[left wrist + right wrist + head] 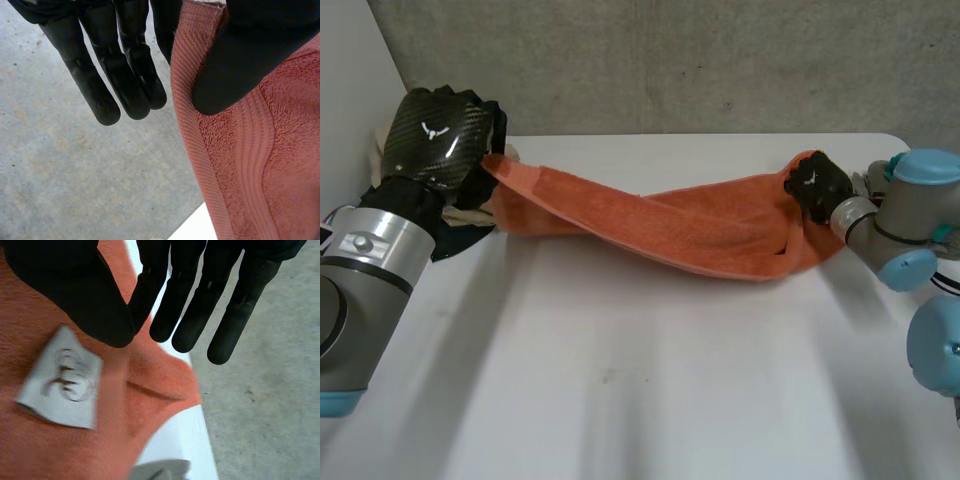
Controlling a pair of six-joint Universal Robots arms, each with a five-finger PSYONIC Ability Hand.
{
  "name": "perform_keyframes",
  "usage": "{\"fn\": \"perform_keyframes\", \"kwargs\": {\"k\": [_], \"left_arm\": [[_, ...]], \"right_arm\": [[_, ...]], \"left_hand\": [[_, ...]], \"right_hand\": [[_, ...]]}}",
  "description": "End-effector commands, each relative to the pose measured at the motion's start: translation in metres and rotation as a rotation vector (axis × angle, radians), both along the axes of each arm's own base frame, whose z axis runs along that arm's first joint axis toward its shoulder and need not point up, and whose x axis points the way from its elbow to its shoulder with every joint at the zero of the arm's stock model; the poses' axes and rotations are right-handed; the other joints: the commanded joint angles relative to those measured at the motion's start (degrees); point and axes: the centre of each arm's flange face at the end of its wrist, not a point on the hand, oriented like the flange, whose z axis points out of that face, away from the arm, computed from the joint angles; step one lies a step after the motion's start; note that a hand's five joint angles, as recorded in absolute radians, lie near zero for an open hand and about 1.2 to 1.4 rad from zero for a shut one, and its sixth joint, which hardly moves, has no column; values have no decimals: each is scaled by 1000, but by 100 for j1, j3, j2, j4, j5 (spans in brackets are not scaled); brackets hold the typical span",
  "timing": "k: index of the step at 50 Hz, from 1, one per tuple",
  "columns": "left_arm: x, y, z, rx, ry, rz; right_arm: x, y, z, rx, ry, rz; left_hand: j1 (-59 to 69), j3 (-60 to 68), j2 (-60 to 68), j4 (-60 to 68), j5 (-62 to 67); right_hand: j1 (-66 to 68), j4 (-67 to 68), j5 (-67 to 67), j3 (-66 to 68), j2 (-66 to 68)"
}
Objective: Fold the laundry.
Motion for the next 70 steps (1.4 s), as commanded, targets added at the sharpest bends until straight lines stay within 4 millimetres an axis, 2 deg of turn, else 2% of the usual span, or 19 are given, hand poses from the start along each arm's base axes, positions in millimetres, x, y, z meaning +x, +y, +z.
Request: {"fn": "perform_keyframes", "kwargs": {"k": [1, 7, 9, 13, 14, 17, 20, 22, 24, 25, 28, 29, 33, 40, 48, 61, 62, 65, 70], "left_arm": [[12, -14, 12, -38, 13, 53], [34, -29, 31, -77, 54, 113], [39, -31, 35, -71, 79, 119], [45, -28, 36, -31, 102, 122], [46, -27, 35, -22, 104, 124], [45, -25, 30, 5, 110, 117], [44, -22, 26, 17, 105, 111], [43, -21, 25, 19, 106, 109], [42, -20, 25, 18, 107, 107], [43, -20, 26, 16, 107, 107], [41, -19, 26, 17, 107, 101], [40, -18, 26, 15, 108, 99], [38, -17, 25, 19, 107, 92], [38, -17, 23, 25, 106, 92], [39, -18, 22, 28, 105, 95], [41, -17, 20, 35, 104, 100], [41, -17, 19, 36, 103, 101], [41, -17, 19, 36, 104, 102], [41, -18, 21, 29, 105, 103]], "right_arm": [[-18, 3, 81, -57, -42, -124], [-61, 27, 162, -26, -133, -261], [-77, 58, 193, 25, -135, -290], [-86, 99, 202, 130, -100, -288], [-84, 106, 202, 148, -92, -272], [-77, 116, 186, 191, -64, -196], [-68, 113, 175, 180, -71, -135], [-52, 108, 155, 201, -84, -77], [-32, 109, 140, 230, -90, -28], [-10, 112, 128, 248, -93, 25], [15, 112, 113, 268, -92, 79], [27, 109, 99, 278, -83, 102], [41, 93, 67, 299, -80, 108], [48, 67, 31, 283, -97, 34], [48, 50, 18, 235, -99, -17], [48, 43, 0, 217, -103, -26], [48, 42, -1, 214, -104, -25], [49, 41, 0, 200, -110, -26], [47, 36, 34, 127, -144, -65]], "left_hand": [[1427, 1160, 1125, 1122, 1315], [1427, 1160, 1125, 1122, 1315], [1427, 1160, 1125, 1122, 1315], [1427, 1160, 1125, 1122, 1315], [1427, 1160, 1125, 1122, 1315], [1427, 1160, 1125, 1122, 1315], [1427, 1160, 1125, 1122, 1315], [1427, 1160, 1125, 1122, 1315], [1427, 1160, 1125, 1122, 1315], [1427, 1160, 1125, 1122, 1315], [1427, 1160, 1125, 1122, 1315], [1427, 1160, 1125, 1122, 1315], [1427, 1160, 1125, 1122, 1315], [1427, 1160, 1125, 1122, 1315], [1427, 1160, 1125, 1122, 1315], [1427, 1160, 1125, 1122, 1315], [1427, 1160, 1125, 1122, 1315], [1427, 1160, 1125, 1122, 1315], [1427, 1160, 1125, 1122, 1315]], "right_hand": [[1438, 1144, 1297, 1201, 1228], [1438, 1144, 1297, 1201, 1228], [1438, 1144, 1297, 1201, 1228], [1438, 1144, 1297, 1201, 1228], [62, -232, -79, -176, -148], [-5118, -5412, -5259, -5356, -5328], [-5116, -5410, -5257, -5354, -5326], [-5066, -5360, -5207, -5303, -5276], [-4932, -5225, -5073, -5169, -5142], [-4931, -5225, -5072, -5169, -5141], [-4680, -4974, -4821, -4918, -4890], [-4279, -4573, -4420, -4517, -4489], [-3822, -4116, -3963, -4060, -4032], [-2848, -3142, -2989, -3086, -3058], [-2458, -2752, -2600, -2696, -2668], [-2224, -2518, -2365, -2462, -2434], [-1990, -2284, -2131, -2227, -2200], [1426, 1132, 1285, 1188, 1216], [1438, 1144, 1297, 1201, 1228]]}}
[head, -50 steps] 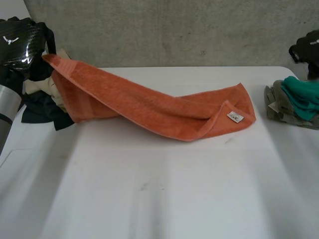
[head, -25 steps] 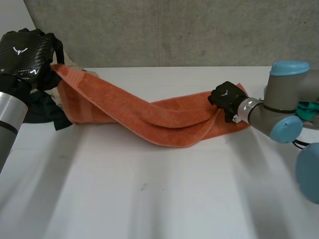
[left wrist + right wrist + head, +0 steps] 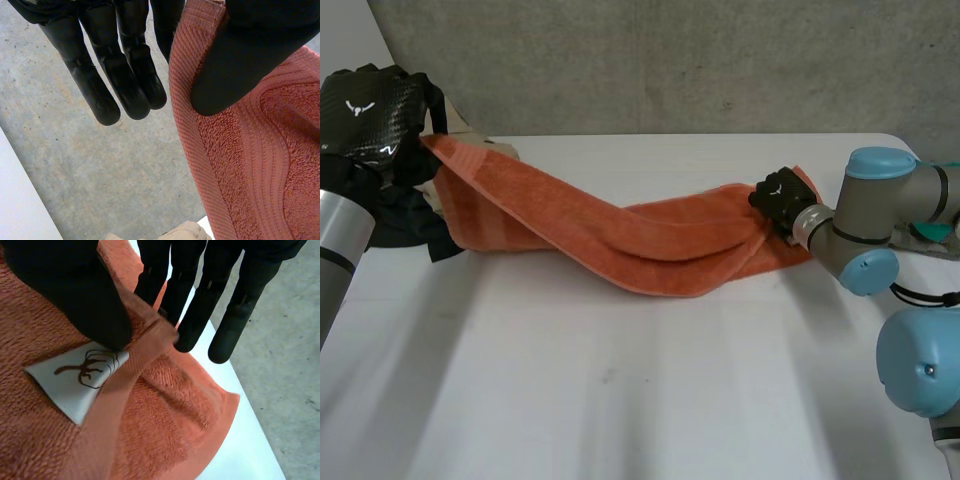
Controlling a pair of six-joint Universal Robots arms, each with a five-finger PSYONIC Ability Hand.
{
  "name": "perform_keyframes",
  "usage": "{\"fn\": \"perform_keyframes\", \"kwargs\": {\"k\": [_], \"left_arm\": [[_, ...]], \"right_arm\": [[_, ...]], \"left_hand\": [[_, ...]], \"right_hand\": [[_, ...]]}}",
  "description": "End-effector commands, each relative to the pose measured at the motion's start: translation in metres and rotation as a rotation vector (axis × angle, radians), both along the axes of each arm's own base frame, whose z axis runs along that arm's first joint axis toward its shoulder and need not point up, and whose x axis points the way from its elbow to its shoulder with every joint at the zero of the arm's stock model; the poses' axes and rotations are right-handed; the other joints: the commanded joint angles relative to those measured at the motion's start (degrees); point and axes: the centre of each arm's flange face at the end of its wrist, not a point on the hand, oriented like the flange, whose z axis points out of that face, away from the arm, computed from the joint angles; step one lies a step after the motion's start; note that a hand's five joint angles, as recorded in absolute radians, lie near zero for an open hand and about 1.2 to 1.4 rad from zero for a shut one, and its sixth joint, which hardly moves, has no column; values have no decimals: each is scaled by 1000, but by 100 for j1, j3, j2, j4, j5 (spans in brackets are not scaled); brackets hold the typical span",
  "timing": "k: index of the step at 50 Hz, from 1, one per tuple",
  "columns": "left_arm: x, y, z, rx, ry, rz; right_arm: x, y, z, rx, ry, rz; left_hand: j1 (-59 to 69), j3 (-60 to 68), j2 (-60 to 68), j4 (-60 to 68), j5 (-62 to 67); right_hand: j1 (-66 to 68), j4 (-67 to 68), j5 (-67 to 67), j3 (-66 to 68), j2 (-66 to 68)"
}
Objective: Fold the laundry.
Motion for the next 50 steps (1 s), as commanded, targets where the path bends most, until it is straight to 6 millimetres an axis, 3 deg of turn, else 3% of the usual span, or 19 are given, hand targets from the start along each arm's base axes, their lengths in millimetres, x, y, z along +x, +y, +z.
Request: {"fn": "perform_keyframes", "kwargs": {"k": [1, 4, 8, 11, 15, 19, 23, 31, 33, 37, 39, 41, 42, 43, 44, 46, 48, 49, 50], "left_arm": [[1, -1, 2, -8, 1, 4], [2, -3, 5, -17, 2, 8], [6, -5, 7, -17, 2, 22], [7, -2, 6, -3, -1, 25], [11, 8, 5, 46, -11, 34], [17, 21, -3, 131, -27, 49], [21, 33, -7, 182, -48, 33], [26, 36, -9, 181, -97, 4], [26, 31, -17, 210, -100, 3], [27, 0, -55, 336, -150, 8], [24, -24, -64, 333, -212, 11], [22, -42, -62, 300, -247, 21], [14, -68, -46, 218, -270, 46], [9, -75, -38, 184, -267, 52], [6, -80, -32, 161, -262, 59], [-9, -112, 28, -24, -162, 130], [-7, -120, 49, -82, -110, 152], [-4, -127, 78, -169, -23, 169], [-2, -128, 87, -195, 14, 171]], "right_arm": [[-4, -5, 59, -103, -56, -76], [-12, 0, 101, -126, -103, -116], [-28, 42, 144, 6, -96, -136], [-45, 64, 156, 79, -59, -165], [-97, 104, 159, 251, 57, -259], [-119, 152, 174, 289, 149, -265], [-128, 173, 171, 273, 207, -253], [-126, 171, 161, 280, 170, -257], [-125, 164, 145, 334, 176, -258], [-122, 133, 109, 416, 212, -272], [-119, 119, 108, 389, 219, -291], [-108, 92, 126, 263, 188, -336], [-103, 84, 134, 215, 163, -350], [-98, 77, 144, 162, 133, -359], [-84, 61, 176, 8, 18, -383], [-74, 48, 219, -177, -139, -392], [-71, 39, 256, -343, -299, -381], [-70, 37, 265, -392, -347, -374], [-69, 35, 272, -432, -384, -366]], "left_hand": [[1427, 1156, 1123, 1121, 1314], [1427, 1156, 1123, 1121, 1314], [1427, 1156, 1123, 1121, 1314], [1427, 1156, 1123, 1121, 1314], [1427, 1156, 1123, 1121, 1314], [1427, 1156, 1123, 1121, 1314], [1427, 1156, 1123, 1121, 1314], [1427, 1156, 1123, 1121, 1314], [1427, 1156, 1123, 1121, 1314], [1427, 1156, 1123, 1121, 1314], [1427, 1156, 1123, 1121, 1314], [1427, 1156, 1123, 1121, 1314], [1427, 1156, 1123, 1121, 1314], [1427, 1156, 1123, 1121, 1314], [1427, 1156, 1123, 1121, 1314], [1427, 1156, 1123, 1121, 1314], [1427, 1156, 1123, 1121, 1314], [1427, 1156, 1123, 1121, 1314], [1427, 1156, 1123, 1121, 1314]], "right_hand": [[1672, 1291, 1413, 1298, 1254], [1672, 1291, 1413, 1298, 1254], [1672, 1291, 1413, 1298, 1254], [1672, 1291, 1413, 1298, 1254], [1672, 1291, 1413, 1298, 1254], [1672, 1291, 1413, 1298, 1254], [1672, 1291, 1413, 1298, 1254], [1672, 1291, 1413, 1298, 1254], [1672, 1291, 1413, 1298, 1254], [1672, 1291, 1413, 1298, 1254], [1672, 1291, 1413, 1298, 1254], [1672, 1291, 1413, 1298, 1254], [1672, 1291, 1413, 1298, 1254], [1672, 1291, 1413, 1298, 1254], [1672, 1291, 1413, 1298, 1254], [1672, 1291, 1413, 1298, 1254], [1672, 1291, 1413, 1298, 1254], [1672, 1291, 1413, 1298, 1254], [1672, 1291, 1413, 1298, 1254]]}}
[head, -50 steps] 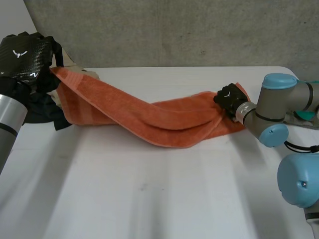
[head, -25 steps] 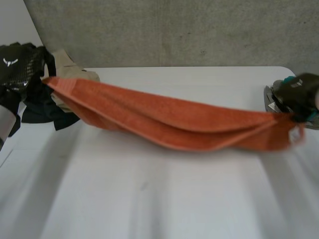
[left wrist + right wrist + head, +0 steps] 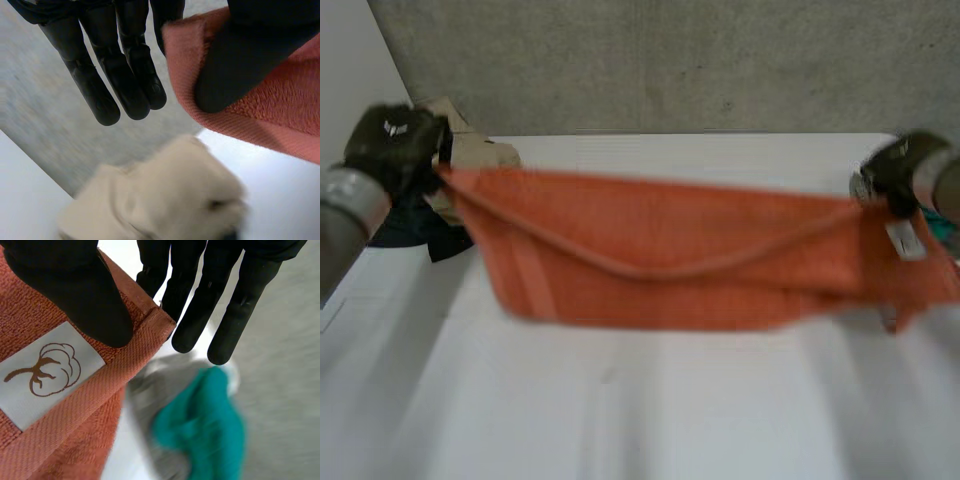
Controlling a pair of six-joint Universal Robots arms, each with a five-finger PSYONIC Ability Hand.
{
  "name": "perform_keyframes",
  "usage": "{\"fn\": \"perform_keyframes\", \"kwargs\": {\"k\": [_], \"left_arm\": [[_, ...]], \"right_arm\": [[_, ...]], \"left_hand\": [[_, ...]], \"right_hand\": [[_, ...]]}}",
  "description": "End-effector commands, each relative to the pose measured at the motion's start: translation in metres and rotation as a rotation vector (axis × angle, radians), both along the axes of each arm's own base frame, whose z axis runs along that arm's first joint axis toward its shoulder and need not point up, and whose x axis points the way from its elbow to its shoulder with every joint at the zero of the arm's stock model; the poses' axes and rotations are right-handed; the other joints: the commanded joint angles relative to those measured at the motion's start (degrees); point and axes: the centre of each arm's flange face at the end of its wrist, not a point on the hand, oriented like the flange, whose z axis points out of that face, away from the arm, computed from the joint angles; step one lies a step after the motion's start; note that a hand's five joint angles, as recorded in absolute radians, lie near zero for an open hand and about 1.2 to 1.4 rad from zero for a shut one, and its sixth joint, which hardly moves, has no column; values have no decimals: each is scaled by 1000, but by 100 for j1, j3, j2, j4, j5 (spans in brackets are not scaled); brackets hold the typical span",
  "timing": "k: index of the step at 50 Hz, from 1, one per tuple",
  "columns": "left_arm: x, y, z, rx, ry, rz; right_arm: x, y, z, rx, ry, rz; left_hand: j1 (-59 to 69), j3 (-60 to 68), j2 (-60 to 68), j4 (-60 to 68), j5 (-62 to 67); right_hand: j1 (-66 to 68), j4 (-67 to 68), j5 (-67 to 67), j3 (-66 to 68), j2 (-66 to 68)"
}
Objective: Fold the laundry.
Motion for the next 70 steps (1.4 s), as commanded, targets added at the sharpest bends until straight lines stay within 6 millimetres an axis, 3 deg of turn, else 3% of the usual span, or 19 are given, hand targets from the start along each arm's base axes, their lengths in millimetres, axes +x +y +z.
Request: {"fn": "perform_keyframes", "kwargs": {"k": [1, 3, 6, 10, 13, 20, 25, 27, 31, 36, 42, 44, 53, 59, 61, 65, 67, 68, 70], "left_arm": [[-7, -45, 129, -411, 282, 74], [-4, -46, 145, -471, 370, 56], [-4, -47, 148, -491, 393, 45], [-5, -47, 127, -428, 380, 50], [-7, -46, 101, -349, 361, 56], [-11, -36, 37, -176, 255, 85], [-9, -21, -7, -45, 204, 98], [-8, -12, -26, 17, 192, 104], [-6, 5, -31, 51, 184, 82], [-7, 25, -23, 47, 180, 21], [-9, 38, -24, 61, 179, -12], [-10, 40, -27, 69, 178, -14], [-11, 42, -34, 90, 175, -15], [-9, 41, -33, 87, 176, -9], [-9, 41, -33, 87, 176, -9], [-10, 44, -31, 84, 176, -13], [-9, 47, -26, 75, 177, -12], [-9, 48, -22, 65, 180, -11], [-6, 54, -4, 16, 191, -9]], "right_arm": [[23, -30, 126, -643, -375, 7], [24, -29, 143, -740, -421, 23], [26, -29, 134, -735, -408, 30], [28, -30, 117, -684, -392, 31], [29, -31, 108, -653, -388, 32], [38, -31, 52, -469, -349, 104], [37, -19, -11, -216, -294, 96], [36, -12, -27, -141, -269, 90], [27, 7, -51, 36, -187, 64], [22, 22, -55, 152, -169, 37], [22, 21, -58, 160, -177, 34], [22, 19, -64, 166, -175, 30], [21, 23, -86, 162, -182, 21], [19, 36, -68, 141, -186, 24], [18, 40, -67, 137, -186, 27], [15, 39, -65, 56, -181, 20], [13, 41, -48, -18, -184, 13], [11, 47, -24, -99, -188, 14], [8, 54, -3, -157, -193, 16]], "left_hand": [[1424, 1148, 1117, 1119, 1314], [1424, 1148, 1117, 1119, 1314], [1424, 1148, 1117, 1119, 1314], [1424, 1148, 1117, 1119, 1314], [1424, 1148, 1117, 1119, 1314], [1424, 1148, 1117, 1119, 1314], [1424, 1148, 1117, 1119, 1314], [1424, 1148, 1117, 1119, 1314], [1424, 1148, 1117, 1119, 1314], [1424, 1148, 1117, 1119, 1314], [1424, 1148, 1117, 1119, 1314], [1424, 1148, 1117, 1119, 1314], [1424, 1148, 1117, 1119, 1314], [1424, 1148, 1117, 1119, 1314], [1424, 1148, 1117, 1119, 1314], [1424, 1148, 1117, 1119, 1314], [1424, 1148, 1117, 1119, 1314], [1424, 1148, 1117, 1119, 1314], [1424, 1148, 1117, 1119, 1314]], "right_hand": [[1672, 1125, 1346, 1166, 1230], [1672, 1125, 1346, 1166, 1230], [1672, 1125, 1346, 1166, 1230], [1672, 1125, 1346, 1166, 1230], [1672, 1125, 1346, 1166, 1230], [1672, 1125, 1346, 1166, 1230], [1672, 1125, 1346, 1166, 1230], [1672, 1125, 1346, 1166, 1230], [1672, 1125, 1346, 1166, 1230], [1672, 1125, 1346, 1166, 1230], [1672, 1125, 1346, 1166, 1230], [590, 43, 264, 84, 148], [-1278, -1825, -1605, -1785, -1721], [-1418, -1965, -1744, -1924, -1860], [1309, 762, 983, 803, 867], [1672, 1125, 1346, 1166, 1230], [1672, 1125, 1346, 1166, 1230], [1672, 1125, 1346, 1166, 1230], [1672, 1125, 1346, 1166, 1230]]}}
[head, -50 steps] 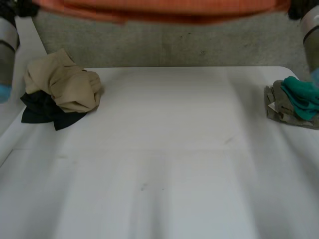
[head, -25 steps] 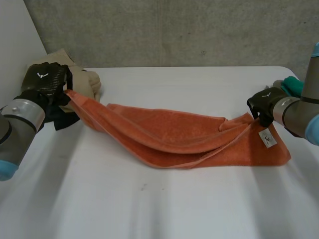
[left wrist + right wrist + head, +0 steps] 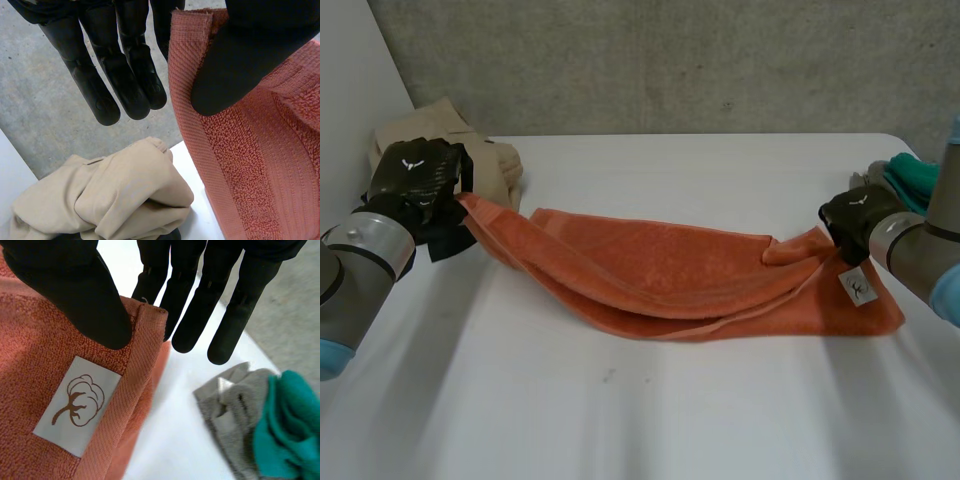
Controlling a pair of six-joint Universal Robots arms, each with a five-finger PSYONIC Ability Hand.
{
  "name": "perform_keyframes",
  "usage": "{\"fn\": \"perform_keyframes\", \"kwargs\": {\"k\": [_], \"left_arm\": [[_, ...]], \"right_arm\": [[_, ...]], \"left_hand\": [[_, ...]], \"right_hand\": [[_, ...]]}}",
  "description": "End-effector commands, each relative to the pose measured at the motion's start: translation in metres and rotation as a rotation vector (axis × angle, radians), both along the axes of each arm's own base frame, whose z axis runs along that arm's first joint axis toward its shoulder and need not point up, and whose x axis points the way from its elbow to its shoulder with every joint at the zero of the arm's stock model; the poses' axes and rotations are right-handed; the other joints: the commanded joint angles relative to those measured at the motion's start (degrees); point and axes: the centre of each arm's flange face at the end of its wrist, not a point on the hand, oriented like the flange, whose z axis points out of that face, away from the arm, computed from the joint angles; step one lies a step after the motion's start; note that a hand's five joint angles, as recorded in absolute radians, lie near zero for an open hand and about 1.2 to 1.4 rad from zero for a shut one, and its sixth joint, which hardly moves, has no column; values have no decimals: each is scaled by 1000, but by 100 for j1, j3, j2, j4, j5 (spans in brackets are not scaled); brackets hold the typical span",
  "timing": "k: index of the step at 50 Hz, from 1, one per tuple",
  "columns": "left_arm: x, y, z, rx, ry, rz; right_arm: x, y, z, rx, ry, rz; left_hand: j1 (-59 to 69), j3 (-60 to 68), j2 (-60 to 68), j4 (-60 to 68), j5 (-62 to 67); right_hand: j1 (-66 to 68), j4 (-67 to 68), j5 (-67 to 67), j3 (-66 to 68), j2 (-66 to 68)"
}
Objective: Fold the laundry.
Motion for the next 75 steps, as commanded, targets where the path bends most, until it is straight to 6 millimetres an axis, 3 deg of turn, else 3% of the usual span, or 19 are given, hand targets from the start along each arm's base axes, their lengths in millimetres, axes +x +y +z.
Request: {"fn": "perform_keyframes", "kwargs": {"k": [1, 6, 11, 22, 26, 31, 34, 37, 39, 40, 42, 45, 50, 54, 60, 63, 64, 69, 75], "left_arm": [[4, 13, 34, -85, 19, 10], [10, 33, 74, -187, 33, 20], [27, 57, 111, -238, 31, 58], [42, 66, 121, -181, -4, 28], [43, 58, 100, -108, -7, 29], [41, 37, 42, 95, -34, 18], [33, 21, 11, 166, -112, -6], [15, -4, 7, 133, -195, -35], [3, -24, 20, 69, -210, 16], [0, -31, 28, 38, -202, 41], [-3, -46, 63, -70, -165, 123], [-1, -58, 114, -216, -44, 173], [-1, -62, 138, -315, 86, 159], [-2, -63, 135, -326, 89, 156], [0, -54, 75, -152, 47, 156], [3, -41, 58, -91, 30, 157], [6, -30, 52, -60, 21, 151], [9, 18, 25, 53, -27, 70], [23, 95, 2, 192, -232, -27]], "right_arm": [[-10, 18, 71, -262, -13, -30], [-23, 49, 125, -313, 6, -22], [-46, 72, 158, -250, 126, -42], [-54, 83, 193, -290, 180, -37], [-55, 69, 170, -205, 177, -21], [-50, 29, 71, 119, 215, 29], [-47, 6, 54, 125, 226, 19], [-38, -29, 73, -53, 206, -38], [-27, -44, 91, -188, 160, -74], [-17, -54, 116, -344, 85, -107], [-6, -64, 146, -546, -52, -130], [-1, -69, 169, -711, -157, -123], [3, -53, 189, -758, -160, -87], [2, -53, 178, -711, -145, -88], [0, -51, 141, -587, -125, -70], [0, -44, 109, -475, -91, -42], [0, -35, 90, -392, -74, -18], [-15, 22, 49, -109, 49, 40], [-61, 75, 29, 174, 213, 4]], "left_hand": [[1427, 1147, 1116, 1102, 1314], [1427, 1147, 1116, 1102, 1314], [1427, 1147, 1116, 1102, 1314], [1427, 1147, 1116, 1102, 1314], [1427, 1147, 1116, 1102, 1314], [1427, 1147, 1116, 1102, 1314], [1427, 1147, 1116, 1102, 1314], [1427, 1147, 1116, 1102, 1314], [1427, 1147, 1116, 1102, 1314], [1427, 1147, 1116, 1102, 1314], [1427, 1147, 1116, 1102, 1314], [1427, 1147, 1116, 1102, 1314], [1427, 1147, 1116, 1102, 1314], [1427, 1147, 1116, 1102, 1314], [1427, 1147, 1116, 1102, 1314], [1427, 1147, 1116, 1102, 1314], [1427, 1147, 1116, 1102, 1314], [1427, 1147, 1116, 1102, 1314], [1427, 1147, 1116, 1102, 1314]], "right_hand": [[1604, 1137, 1399, 1178, 1203], [1604, 1137, 1399, 1178, 1203], [1604, 1137, 1399, 1178, 1203], [1604, 1137, 1399, 1178, 1203], [1604, 1137, 1399, 1178, 1203], [1604, 1137, 1399, 1178, 1203], [1604, 1137, 1399, 1178, 1203], [1604, 1137, 1399, 1178, 1203], [1604, 1137, 1399, 1178, 1203], [1604, 1137, 1399, 1178, 1203], [1604, 1137, 1399, 1178, 1203], [1604, 1137, 1399, 1178, 1203], [1604, 1137, 1399, 1178, 1203], [1604, 1137, 1399, 1178, 1203], [1604, 1137, 1399, 1178, 1203], [1604, 1137, 1399, 1178, 1203], [1604, 1137, 1399, 1178, 1203], [1604, 1137, 1399, 1178, 1203], [1604, 1137, 1399, 1178, 1203]]}}
